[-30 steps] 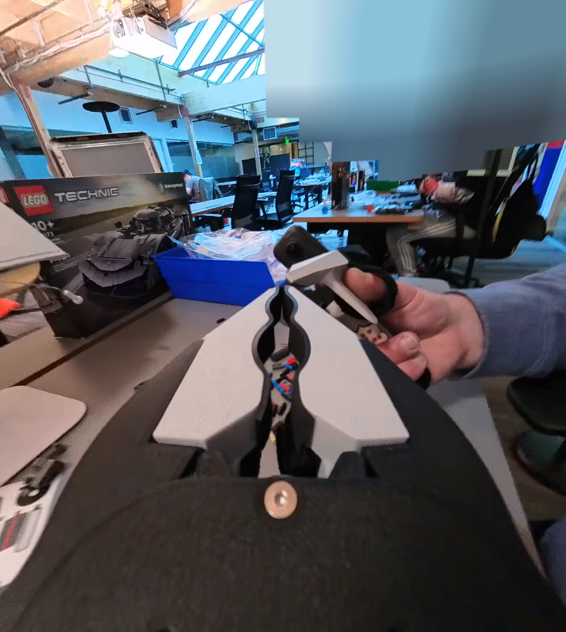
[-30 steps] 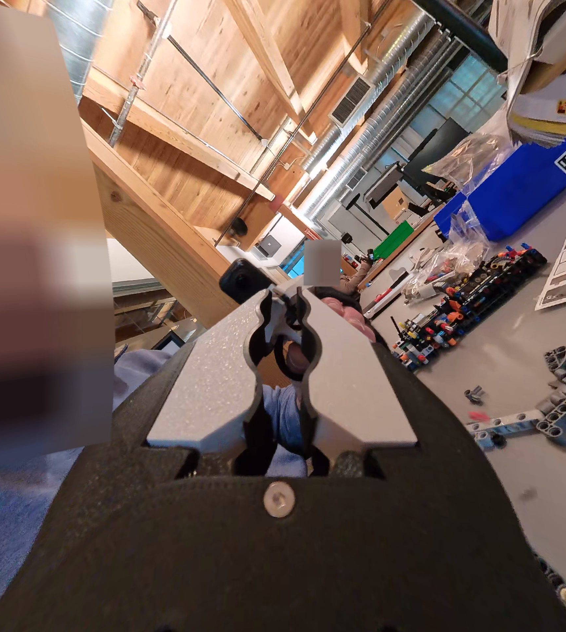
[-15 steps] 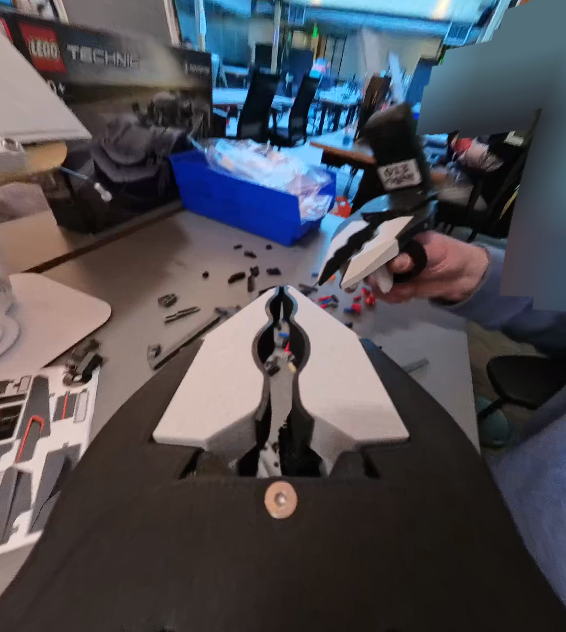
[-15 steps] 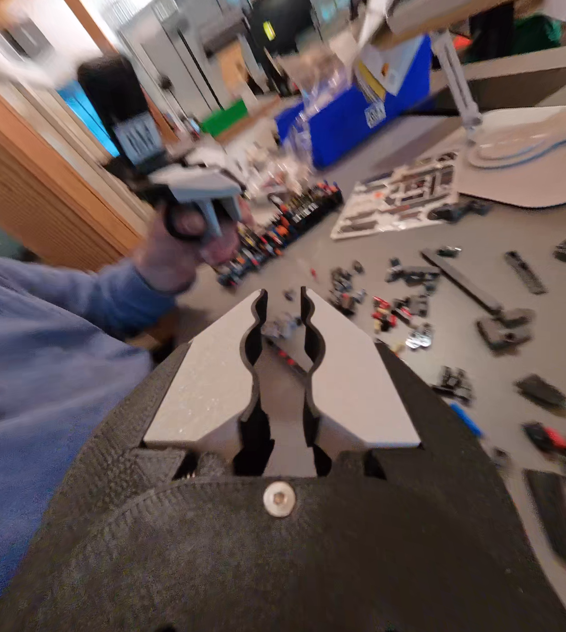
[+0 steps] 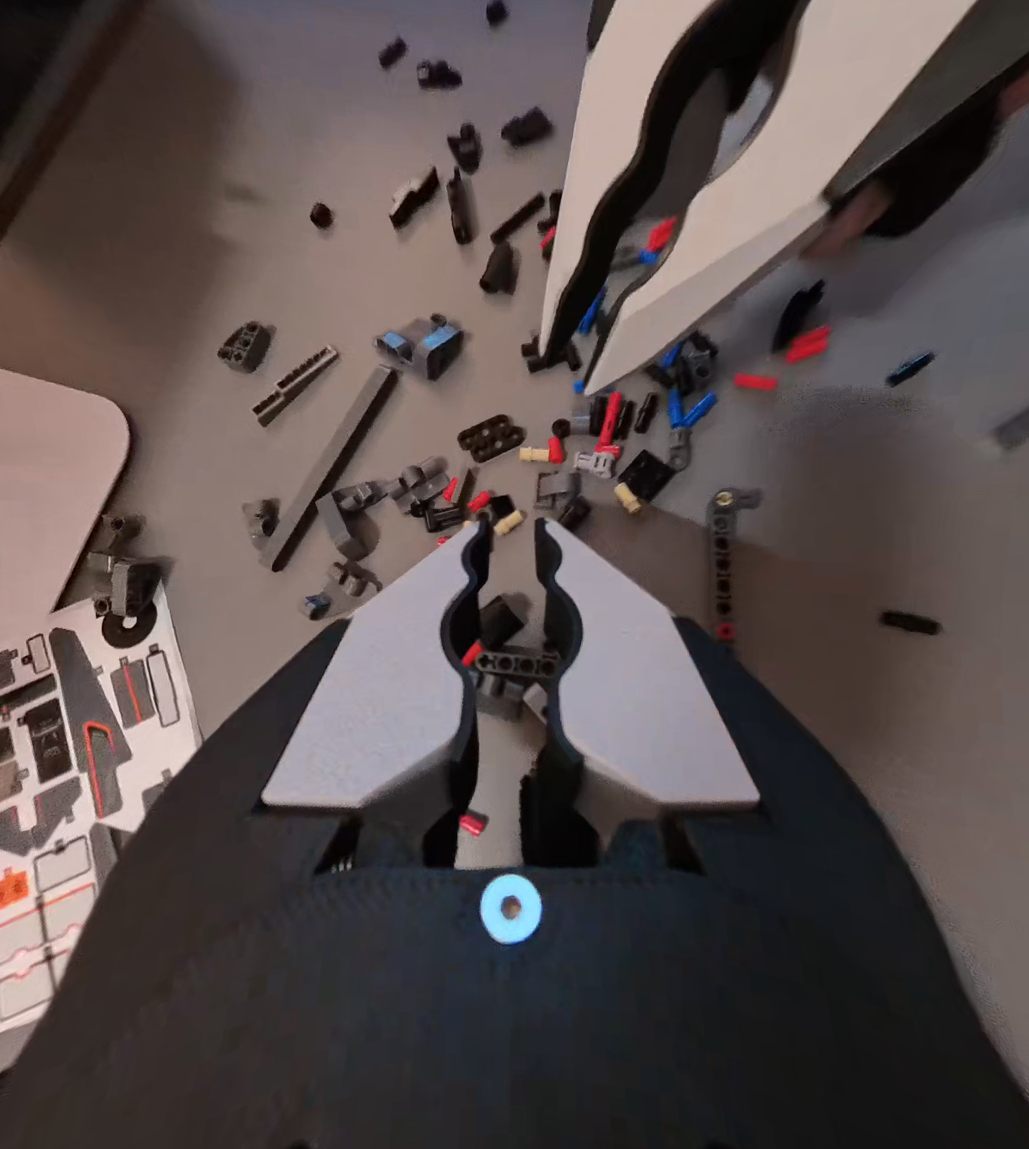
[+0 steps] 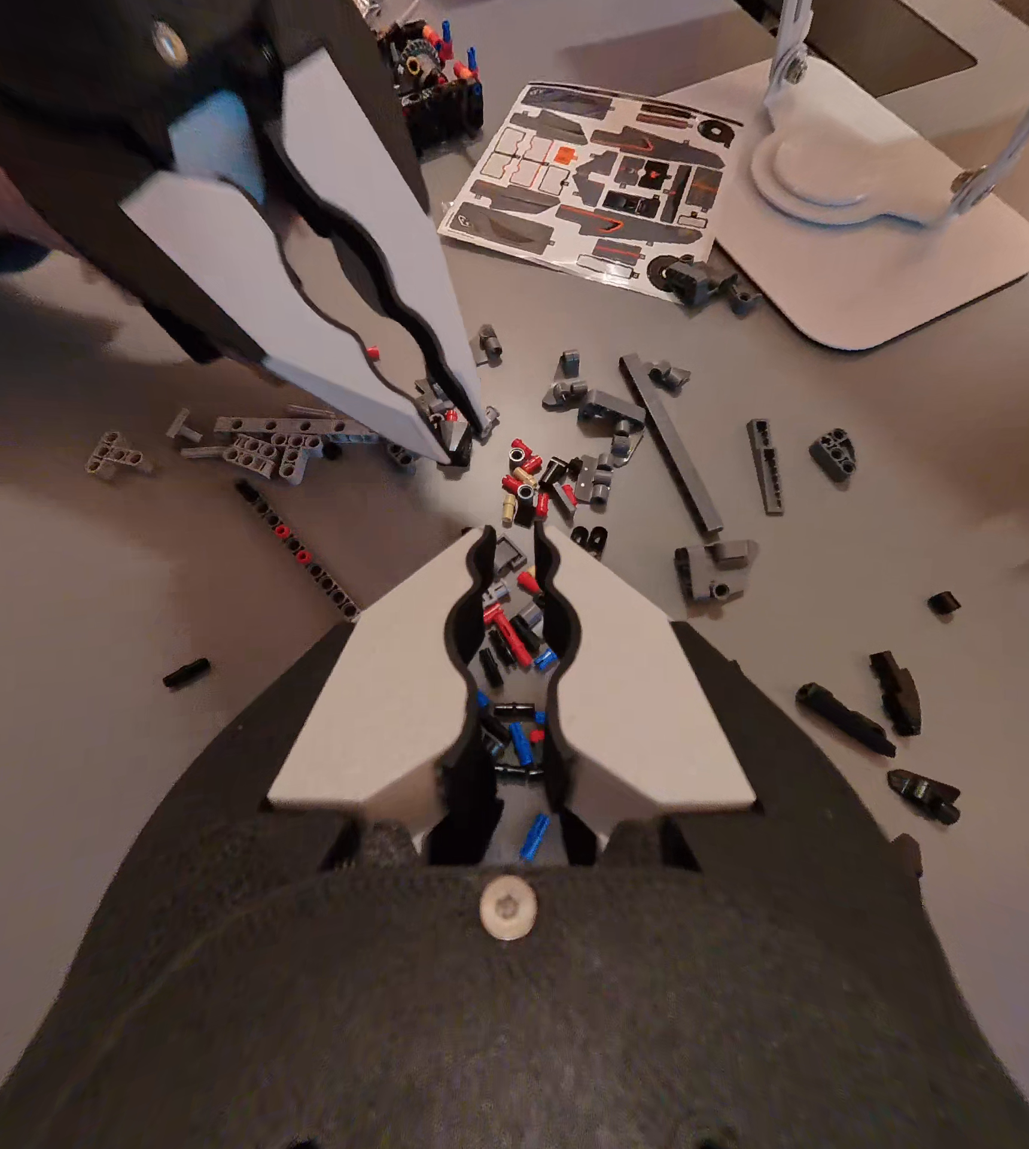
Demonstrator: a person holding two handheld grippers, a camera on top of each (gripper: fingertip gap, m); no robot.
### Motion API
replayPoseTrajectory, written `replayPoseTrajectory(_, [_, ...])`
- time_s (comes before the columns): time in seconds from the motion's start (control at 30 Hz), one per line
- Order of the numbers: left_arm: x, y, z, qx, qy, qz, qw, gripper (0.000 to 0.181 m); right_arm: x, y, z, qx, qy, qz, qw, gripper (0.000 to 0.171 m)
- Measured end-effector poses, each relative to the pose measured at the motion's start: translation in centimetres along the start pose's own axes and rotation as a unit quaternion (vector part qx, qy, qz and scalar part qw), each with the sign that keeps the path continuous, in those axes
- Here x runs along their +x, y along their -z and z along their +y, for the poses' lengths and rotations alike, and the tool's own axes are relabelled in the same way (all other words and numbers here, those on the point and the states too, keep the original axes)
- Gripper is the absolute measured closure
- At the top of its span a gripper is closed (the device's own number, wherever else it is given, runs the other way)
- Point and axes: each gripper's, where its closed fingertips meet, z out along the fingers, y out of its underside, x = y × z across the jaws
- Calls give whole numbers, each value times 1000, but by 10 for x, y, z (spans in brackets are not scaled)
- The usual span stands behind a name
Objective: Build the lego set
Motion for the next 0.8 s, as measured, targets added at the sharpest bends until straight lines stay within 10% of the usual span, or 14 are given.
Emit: replayPoseTrajectory(0.8, [-13, -38, 23, -70, -7, -22, 997, 178, -5, 8, 2, 57, -8, -43, 997, 164])
